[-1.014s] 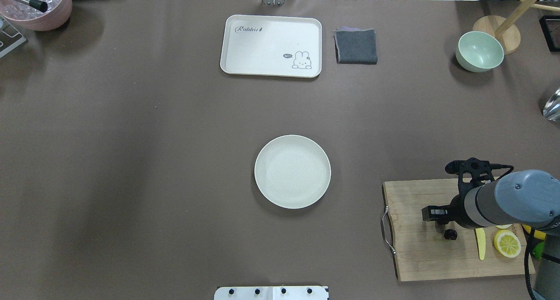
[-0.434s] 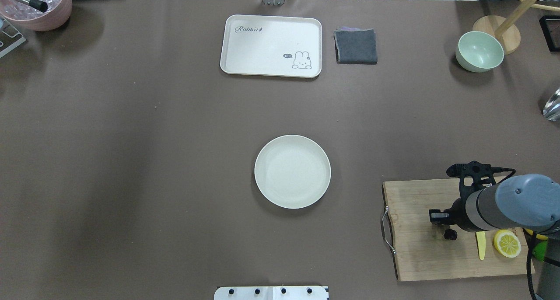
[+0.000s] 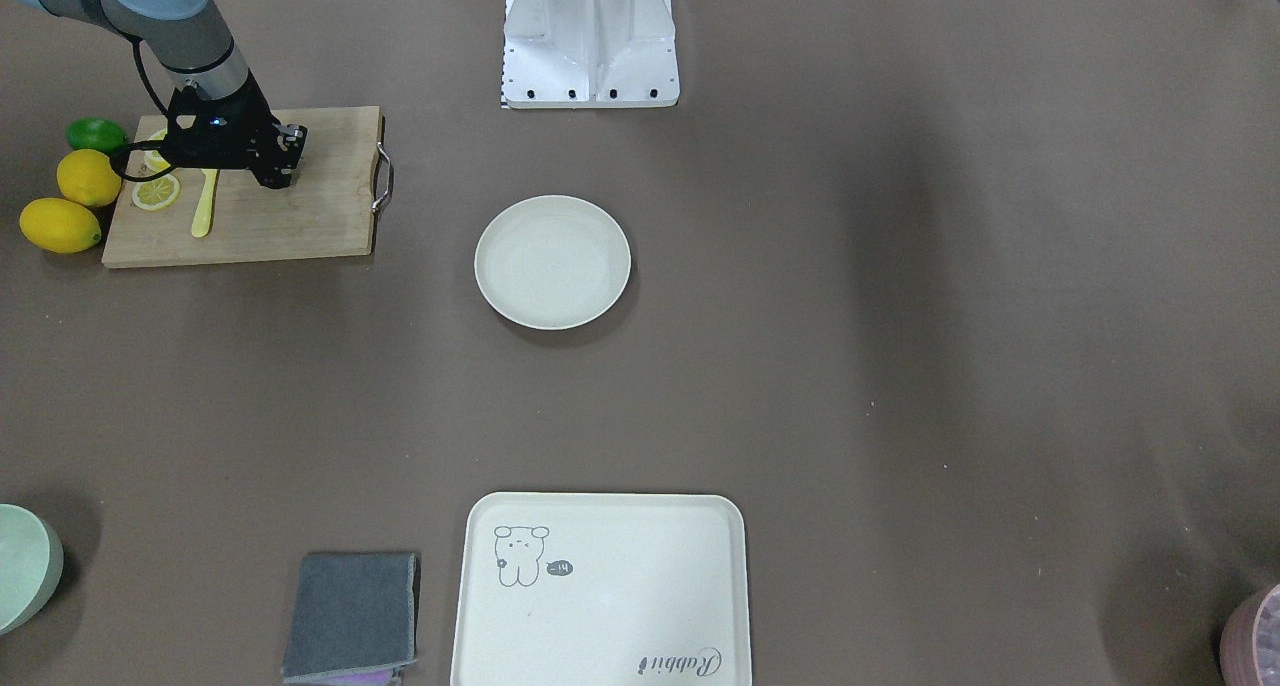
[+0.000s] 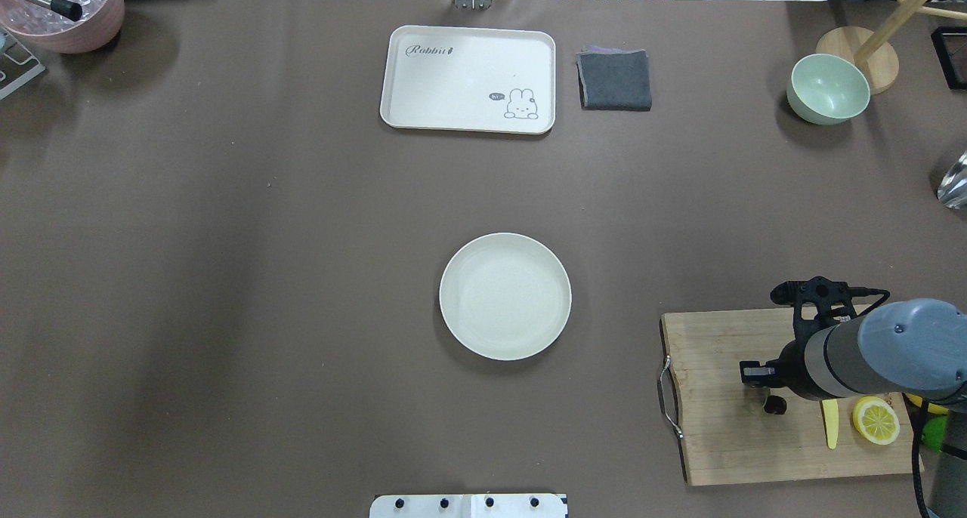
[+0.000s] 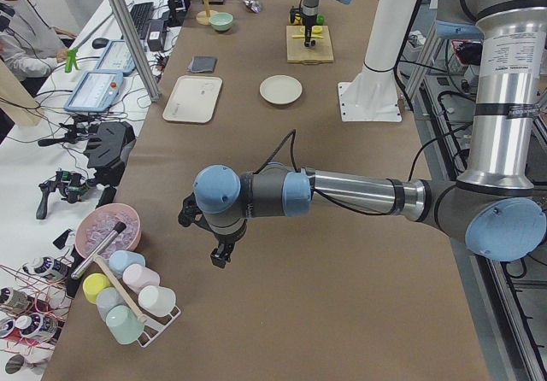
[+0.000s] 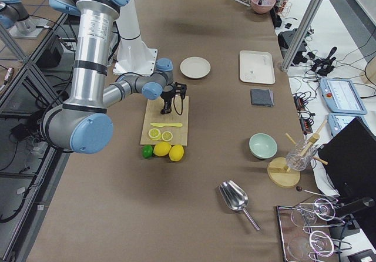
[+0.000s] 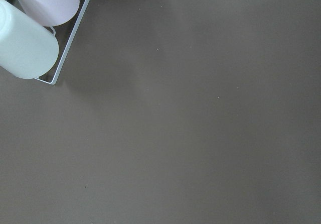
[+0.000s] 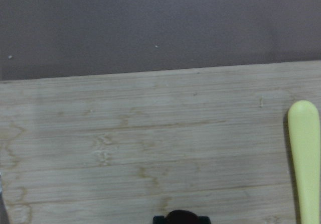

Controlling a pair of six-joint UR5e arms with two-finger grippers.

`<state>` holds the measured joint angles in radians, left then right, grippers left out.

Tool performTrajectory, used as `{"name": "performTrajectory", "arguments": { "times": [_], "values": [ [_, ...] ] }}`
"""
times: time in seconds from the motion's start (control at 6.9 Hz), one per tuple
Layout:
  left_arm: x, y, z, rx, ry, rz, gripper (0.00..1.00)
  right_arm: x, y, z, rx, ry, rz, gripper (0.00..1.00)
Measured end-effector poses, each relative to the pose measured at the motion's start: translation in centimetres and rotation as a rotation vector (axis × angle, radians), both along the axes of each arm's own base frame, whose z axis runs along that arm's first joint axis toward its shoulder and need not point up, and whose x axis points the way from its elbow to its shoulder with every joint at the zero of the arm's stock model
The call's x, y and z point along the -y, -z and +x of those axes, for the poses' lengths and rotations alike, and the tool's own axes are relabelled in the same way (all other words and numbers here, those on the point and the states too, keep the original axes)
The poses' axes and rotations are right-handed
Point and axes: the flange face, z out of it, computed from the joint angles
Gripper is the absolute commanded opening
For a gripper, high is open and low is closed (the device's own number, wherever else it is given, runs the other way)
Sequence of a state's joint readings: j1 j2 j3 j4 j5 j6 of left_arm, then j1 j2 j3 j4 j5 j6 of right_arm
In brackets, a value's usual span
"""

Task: Place red cherry on plate
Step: 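Carry the cherries with the right gripper over the white plate and release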

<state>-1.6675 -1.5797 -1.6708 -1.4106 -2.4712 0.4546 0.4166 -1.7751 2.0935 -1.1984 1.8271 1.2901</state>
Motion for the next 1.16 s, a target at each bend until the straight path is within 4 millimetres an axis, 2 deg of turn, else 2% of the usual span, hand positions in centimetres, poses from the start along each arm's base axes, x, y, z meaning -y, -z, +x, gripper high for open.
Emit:
{"name": "performTrajectory", "arguments": {
  "times": [0.43,0.58,0.72,1.16],
  "values": [
    [-0.3,-0.2,0.0,0.0,0.0,0.001,0.98,0.4,3.2,0.2,0.058,-0.009,0.021,0.17],
    [-0.3,-0.3,0.0,0.0,-0.001,0.0,0.98,1.0,5.2,-1.0,0.071,-0.011,0.025,0.17],
    [-0.3,-0.4,0.0,0.0,-0.001,-0.001,0.98,2.0,8.2,-3.1,0.062,-0.014,0.017,0.17],
    [-0.4,-0.5,0.0,0.0,-0.001,-0.003,0.98,5.3,19.3,-11.4,0.029,-0.065,-0.053,0.16]
  ]
}}
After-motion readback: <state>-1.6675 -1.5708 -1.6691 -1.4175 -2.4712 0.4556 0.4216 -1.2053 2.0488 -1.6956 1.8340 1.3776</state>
